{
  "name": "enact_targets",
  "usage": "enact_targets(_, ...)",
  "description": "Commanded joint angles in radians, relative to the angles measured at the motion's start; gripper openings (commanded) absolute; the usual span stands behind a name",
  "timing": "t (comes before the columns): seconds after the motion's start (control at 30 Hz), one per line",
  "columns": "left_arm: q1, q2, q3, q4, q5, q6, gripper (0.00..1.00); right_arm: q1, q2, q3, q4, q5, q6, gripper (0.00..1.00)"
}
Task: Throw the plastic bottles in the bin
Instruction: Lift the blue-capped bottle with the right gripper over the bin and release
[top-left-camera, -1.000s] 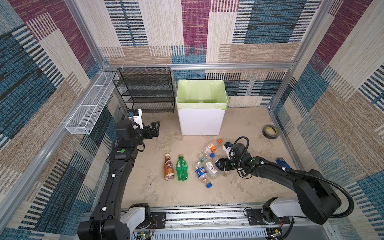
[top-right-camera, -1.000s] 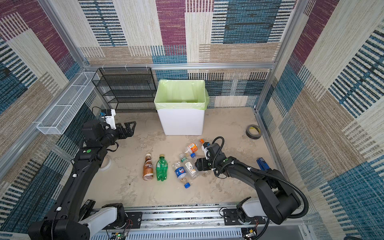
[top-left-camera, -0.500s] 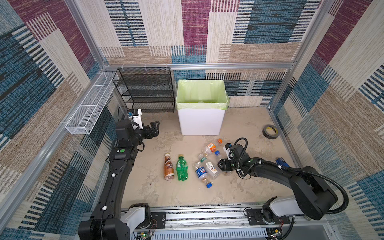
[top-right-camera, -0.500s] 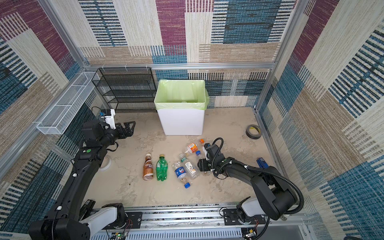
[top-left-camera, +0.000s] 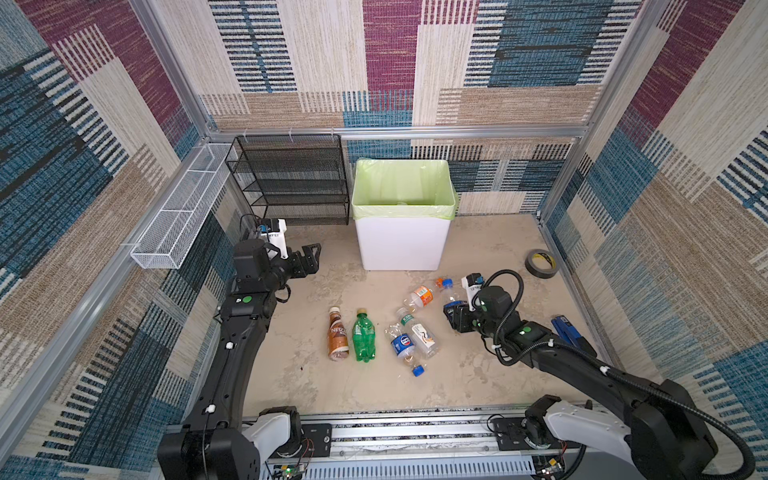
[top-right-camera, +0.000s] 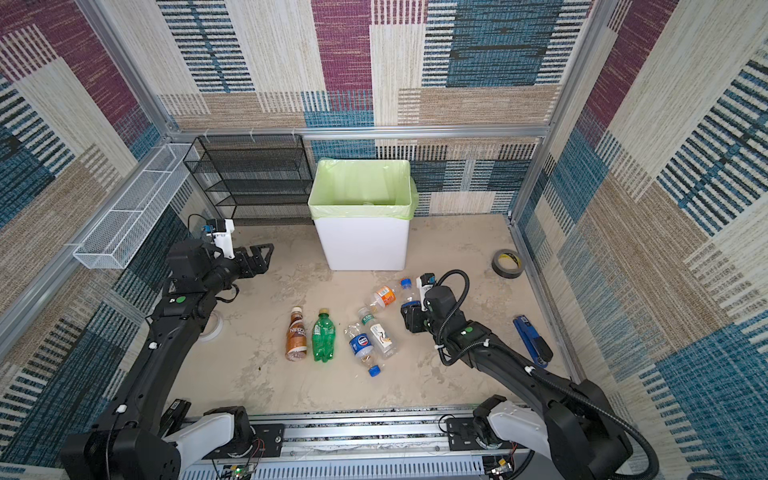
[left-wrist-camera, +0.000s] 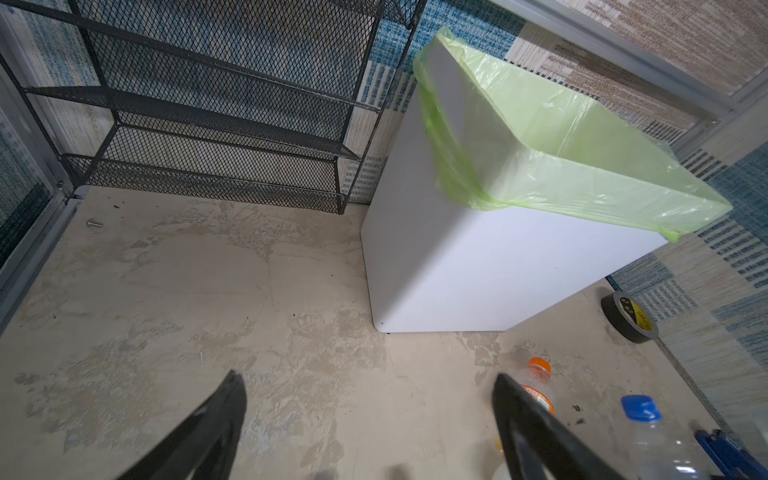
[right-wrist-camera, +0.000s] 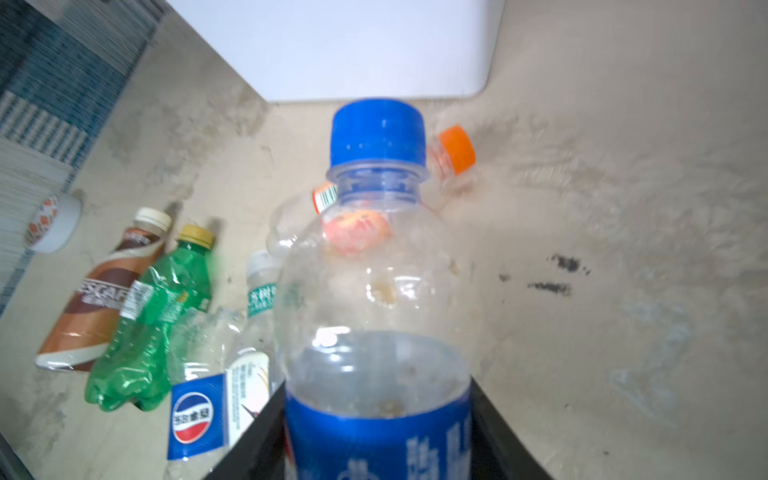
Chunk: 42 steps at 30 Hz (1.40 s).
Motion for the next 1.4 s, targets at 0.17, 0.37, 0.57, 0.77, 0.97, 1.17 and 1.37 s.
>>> enact_targets(0.17, -0.007, 0.010, -0.022, 0.069, 0.045, -0.025, 0.92, -0.015, -0.189, 0.039, 0.378, 0.215, -0.251, 0.55)
enact_targets(0.37, -0.029, -0.006, -0.054, 0.110, 0.043, -0.009, 0.91, -0.018, -0.251, 0.022, 0.758, 0.213, -0.487, 0.55)
enact_targets(0.57, -0.071, -0.005, -0.070, 0.123, 0.035, 0.029, 0.92, -0.018, -0.242, 0.020, 1.104, 0.197, -0.646, 0.54)
enact_targets(0.77, -0.090, -0.023, -0.097, 0.154, 0.023, 0.053, 0.91, -0.018, -0.259, 0.003, 1.306, 0.143, -0.677, 0.55)
enact_targets(0.97, -0.095, -0.032, -0.105, 0.170, 0.036, 0.048, 0.92, -0.018, -0.208, 0.058, 1.393, 0.098, -0.679, 0.56)
enact_targets(1.17, -0.101, -0.066, -0.108, 0.171, 0.022, 0.047, 0.92, -0.023, 0.076, 0.432, 1.130, 0.116, -0.601, 0.58)
enact_targets(1.37, -0.127, -0.129, -0.111, 0.005, -0.167, -0.105, 0.94, -0.026, 0.708, 1.446, 0.076, -0.007, -0.416, 0.68)
